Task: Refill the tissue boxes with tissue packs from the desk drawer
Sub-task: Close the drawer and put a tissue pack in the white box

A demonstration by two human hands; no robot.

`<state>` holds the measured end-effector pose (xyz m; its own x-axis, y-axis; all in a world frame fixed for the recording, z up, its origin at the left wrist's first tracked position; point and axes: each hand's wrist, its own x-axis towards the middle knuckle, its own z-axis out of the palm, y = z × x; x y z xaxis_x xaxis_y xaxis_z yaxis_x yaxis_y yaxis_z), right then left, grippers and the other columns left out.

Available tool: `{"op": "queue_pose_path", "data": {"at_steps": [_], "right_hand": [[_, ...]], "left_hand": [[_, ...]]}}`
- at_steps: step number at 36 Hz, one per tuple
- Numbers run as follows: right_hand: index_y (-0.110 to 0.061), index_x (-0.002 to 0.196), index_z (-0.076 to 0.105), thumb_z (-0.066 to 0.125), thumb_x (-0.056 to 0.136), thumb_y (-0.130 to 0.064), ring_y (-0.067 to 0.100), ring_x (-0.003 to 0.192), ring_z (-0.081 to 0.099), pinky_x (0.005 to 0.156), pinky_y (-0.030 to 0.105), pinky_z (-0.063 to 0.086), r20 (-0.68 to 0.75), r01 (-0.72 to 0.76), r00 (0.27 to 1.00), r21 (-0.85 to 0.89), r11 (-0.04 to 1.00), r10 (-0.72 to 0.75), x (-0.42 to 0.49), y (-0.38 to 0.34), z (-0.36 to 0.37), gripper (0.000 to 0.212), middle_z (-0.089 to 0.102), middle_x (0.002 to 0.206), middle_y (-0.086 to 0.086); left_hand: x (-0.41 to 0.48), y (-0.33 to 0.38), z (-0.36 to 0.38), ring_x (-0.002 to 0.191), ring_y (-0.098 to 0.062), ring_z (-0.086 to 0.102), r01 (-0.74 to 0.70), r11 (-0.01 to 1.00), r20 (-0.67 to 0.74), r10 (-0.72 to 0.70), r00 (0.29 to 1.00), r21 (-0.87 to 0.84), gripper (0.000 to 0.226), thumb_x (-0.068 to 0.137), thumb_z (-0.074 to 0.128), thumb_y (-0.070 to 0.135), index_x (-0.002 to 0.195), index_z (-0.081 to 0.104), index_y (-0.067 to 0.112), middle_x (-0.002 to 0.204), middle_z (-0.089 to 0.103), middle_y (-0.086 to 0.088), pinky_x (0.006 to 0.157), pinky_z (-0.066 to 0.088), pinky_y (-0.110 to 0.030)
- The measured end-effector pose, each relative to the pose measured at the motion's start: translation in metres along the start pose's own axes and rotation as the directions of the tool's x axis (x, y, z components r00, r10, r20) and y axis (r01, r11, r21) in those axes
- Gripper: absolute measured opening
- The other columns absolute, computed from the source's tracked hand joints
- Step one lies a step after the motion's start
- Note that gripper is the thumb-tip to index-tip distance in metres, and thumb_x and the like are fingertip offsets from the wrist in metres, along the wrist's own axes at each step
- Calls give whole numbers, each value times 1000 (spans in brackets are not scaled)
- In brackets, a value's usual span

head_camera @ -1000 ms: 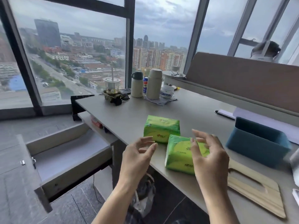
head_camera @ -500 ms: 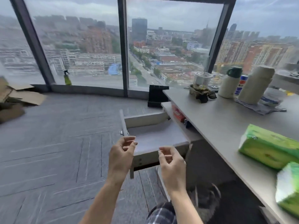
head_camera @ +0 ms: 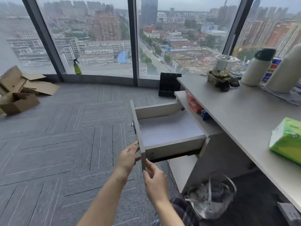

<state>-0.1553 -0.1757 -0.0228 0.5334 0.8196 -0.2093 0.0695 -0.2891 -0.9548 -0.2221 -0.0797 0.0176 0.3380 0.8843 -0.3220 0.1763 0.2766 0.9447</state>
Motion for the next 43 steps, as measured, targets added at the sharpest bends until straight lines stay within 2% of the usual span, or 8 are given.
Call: {"op": "queue_pose_path", "data": {"at_steps": [7, 15, 21, 23, 28, 34, 38, 43], "right_hand": [[-21, 133, 56, 51, 93, -8, -10, 106, 59, 83, -2, 40, -13, -3, 1000, 25, 1000, 4, 7, 6, -3, 43, 64, 122, -16], [-27, 134, 53, 49, 94, -4, -9, 99, 61, 85, 13, 48, -65, -5, 998, 121, 993, 13, 11, 12, -21, 46, 58, 104, -34], [-30, 137, 49, 47, 95, -3, -17, 109, 53, 93, 17, 50, -147, 19, 989, 154, 988, 4, 22, 22, -43, 50, 60, 124, -27], [-35, 139, 43, 46, 96, -4, -19, 109, 51, 100, 30, 48, -179, 33, 984, 131, 991, -9, 24, 25, -52, 53, 59, 116, -37], [-33, 146, 35, 41, 98, -3, -24, 113, 45, 86, -2, 38, -215, 70, 976, 139, 988, -38, 32, 31, -71, 58, 48, 137, -24], [-25, 147, 34, 40, 97, 3, -4, 131, 35, 86, -7, 30, -272, 74, 962, 194, 978, -19, 53, 45, -95, 57, 39, 143, -18], [-24, 143, 39, 40, 99, 0, 0, 133, 38, 96, -1, 31, -332, 107, 943, 222, 969, -28, 67, 53, -113, 50, 42, 145, -11], [-19, 141, 44, 38, 100, 0, 6, 136, 39, 113, 25, 29, -382, 100, 924, 218, 971, -9, 83, 56, -135, 46, 47, 144, -6]], "left_hand": [[6, -3, 5, 98, -20, 67, -1, 998, 21, 3, 1000, -61, 22, 101, 42, 32, 110, 62, 34, 105, 68, 14, 78, 48, -29], [16, -8, 23, 108, -21, 65, 19, 1000, 129, -21, 991, 14, 39, 99, 35, 37, 131, 57, 38, 124, 65, 13, 101, 45, -42], [21, -4, 56, 116, -21, 60, 44, 998, 290, -29, 957, -44, 43, 100, 32, 28, 137, 50, 39, 132, 59, 16, 108, 39, -42], [25, -5, 65, 121, -22, 57, 82, 992, 362, -42, 931, -94, 45, 100, 32, 25, 140, 47, 36, 135, 57, 15, 108, 37, -41], [38, -3, 90, 127, -21, 52, 165, 975, 501, -69, 863, -150, 51, 94, 31, 23, 139, 49, 37, 131, 60, 20, 98, 39, -36], [44, 1, 129, 132, -20, 47, 161, 977, 565, -55, 823, -139, 50, 95, 29, 25, 141, 44, 38, 124, 58, 23, 107, 34, -39], [49, 2, 156, 131, -19, 48, 202, 962, 574, -64, 816, -181, 51, 95, 28, 21, 140, 47, 34, 123, 59, 22, 95, 36, -30], [56, 2, 183, 126, -17, 53, 216, 958, 577, -70, 814, -189, 52, 94, 26, 21, 140, 49, 32, 141, 51, 14, 83, 37, -26]]}}
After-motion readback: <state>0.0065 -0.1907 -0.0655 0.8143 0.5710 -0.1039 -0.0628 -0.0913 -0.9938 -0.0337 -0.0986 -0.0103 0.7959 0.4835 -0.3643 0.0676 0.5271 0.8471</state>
